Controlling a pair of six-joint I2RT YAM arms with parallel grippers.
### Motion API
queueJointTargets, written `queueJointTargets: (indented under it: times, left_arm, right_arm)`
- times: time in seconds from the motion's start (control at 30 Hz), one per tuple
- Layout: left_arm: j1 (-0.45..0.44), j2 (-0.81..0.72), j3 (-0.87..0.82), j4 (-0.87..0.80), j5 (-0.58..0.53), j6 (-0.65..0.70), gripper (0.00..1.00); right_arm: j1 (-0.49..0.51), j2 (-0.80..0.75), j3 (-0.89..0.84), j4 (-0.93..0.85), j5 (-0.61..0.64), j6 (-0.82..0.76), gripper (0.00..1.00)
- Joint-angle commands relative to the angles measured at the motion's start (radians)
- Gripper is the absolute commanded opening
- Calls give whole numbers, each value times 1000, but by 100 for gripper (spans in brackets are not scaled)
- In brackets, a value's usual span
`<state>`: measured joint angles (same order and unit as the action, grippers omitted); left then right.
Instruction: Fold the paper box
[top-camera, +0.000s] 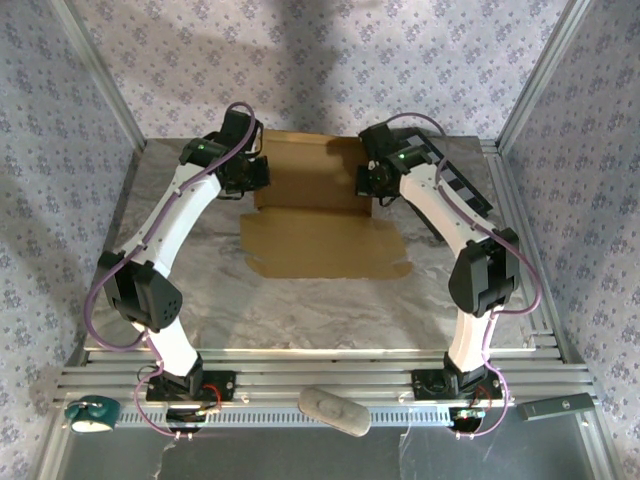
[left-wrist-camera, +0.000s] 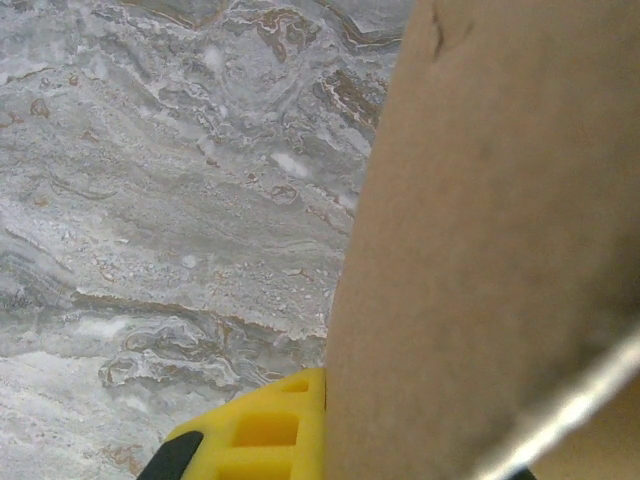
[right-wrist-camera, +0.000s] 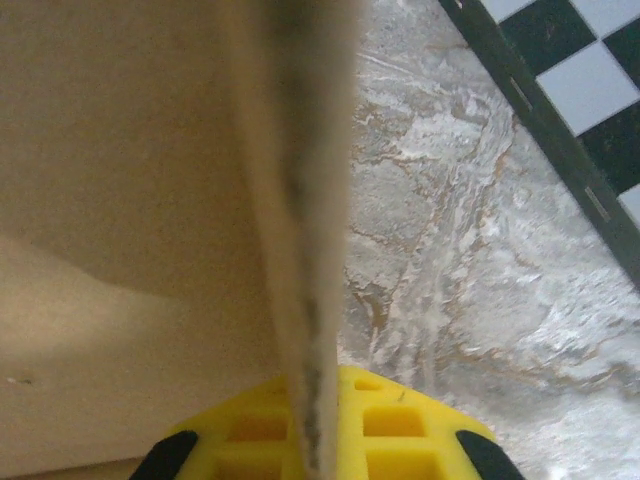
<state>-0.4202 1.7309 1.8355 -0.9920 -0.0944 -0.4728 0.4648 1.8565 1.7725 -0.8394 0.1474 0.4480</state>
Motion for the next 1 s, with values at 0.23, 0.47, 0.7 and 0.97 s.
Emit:
queueJointTargets:
  times: [0.23, 0.47, 0.7, 0.97]
  left_arm:
    - [6, -2, 51, -11, 19, -10, 0]
    - [8, 2, 64, -13, 19, -10, 0]
    - [8, -2, 62, -14, 18, -11, 0]
    - [8, -2, 64, -14, 23, -13, 0]
  right_arm:
    - [127, 85, 204, -247, 491, -54, 0]
    - [164, 164, 281, -349, 606, -96, 0]
    - [173, 214, 335, -419, 691, -122, 0]
    - [176, 197, 334, -400, 668, -119, 0]
